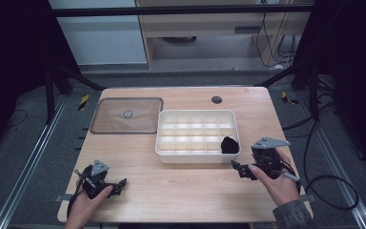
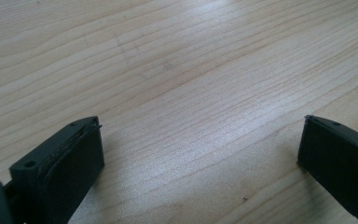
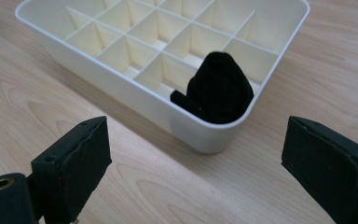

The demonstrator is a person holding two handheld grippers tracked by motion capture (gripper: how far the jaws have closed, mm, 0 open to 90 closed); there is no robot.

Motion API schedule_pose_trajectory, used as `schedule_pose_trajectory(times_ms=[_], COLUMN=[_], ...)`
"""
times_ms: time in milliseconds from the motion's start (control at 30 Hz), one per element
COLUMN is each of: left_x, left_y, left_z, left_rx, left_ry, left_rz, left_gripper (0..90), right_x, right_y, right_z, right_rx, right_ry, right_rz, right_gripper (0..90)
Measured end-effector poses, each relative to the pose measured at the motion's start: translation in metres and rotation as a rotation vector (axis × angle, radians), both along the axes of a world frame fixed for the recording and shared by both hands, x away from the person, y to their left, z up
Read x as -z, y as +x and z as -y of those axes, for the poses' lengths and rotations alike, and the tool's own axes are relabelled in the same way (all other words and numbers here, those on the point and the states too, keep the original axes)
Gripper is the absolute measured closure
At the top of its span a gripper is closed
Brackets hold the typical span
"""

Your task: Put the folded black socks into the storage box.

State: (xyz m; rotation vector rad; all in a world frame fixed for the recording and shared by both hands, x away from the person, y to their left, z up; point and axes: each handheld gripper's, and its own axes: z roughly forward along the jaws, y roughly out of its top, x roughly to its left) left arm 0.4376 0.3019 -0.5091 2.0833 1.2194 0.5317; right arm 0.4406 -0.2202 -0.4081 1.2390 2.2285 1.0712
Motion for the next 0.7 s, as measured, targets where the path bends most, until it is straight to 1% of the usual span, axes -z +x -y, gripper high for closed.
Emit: schedule_pose_trajectory(times_ms=[100, 167, 233, 333, 367, 433, 533, 633, 700], left_x=[0.0, 0.0, 0.0, 0.0, 0.0, 0.0, 0.0, 0.0, 0.0], left_y=[0.0, 0.0, 0.0, 0.0, 0.0, 0.0, 0.0, 0.0, 0.0], left_z=[0.0, 0.0, 0.0, 0.0, 0.0, 0.0, 0.0, 0.0, 0.0], left_rx=[0.0, 0.0, 0.0, 0.0, 0.0, 0.0, 0.005, 0.005, 0.003], left_ry=[0.0, 0.0, 0.0, 0.0, 0.0, 0.0, 0.003, 0.003, 0.001], left_rz=[0.0, 0.0, 0.0, 0.0, 0.0, 0.0, -0.002, -0.001, 0.0], left_gripper=[0.0, 0.0, 0.0, 0.0, 0.0, 0.0, 0.0, 0.0, 0.0], right_x=[0.005, 0.009, 0.013, 0.019, 0.022, 0.026, 0.035, 0.045, 0.052], right_y=[-0.003, -0.005, -0.007, -0.01, -0.011, -0.013, -0.015, -0.017, -0.017], right_z=[0.003, 0.005, 0.008, 0.015, 0.017, 0.021, 0.026, 0.032, 0.036], right_rx=[-0.01, -0.004, -0.008, -0.011, -0.012, -0.011, -0.013, -0.01, -0.015], right_ry=[-0.001, -0.01, -0.019, -0.018, -0.017, -0.026, -0.039, -0.051, -0.06], right_rz=[-0.013, -0.017, -0.025, -0.011, 0.0, 0.017, 0.019, 0.046, 0.033], right_gripper=[9.2, 12.9, 14.1, 14.3, 14.2, 14.2, 14.2, 14.2, 14.3])
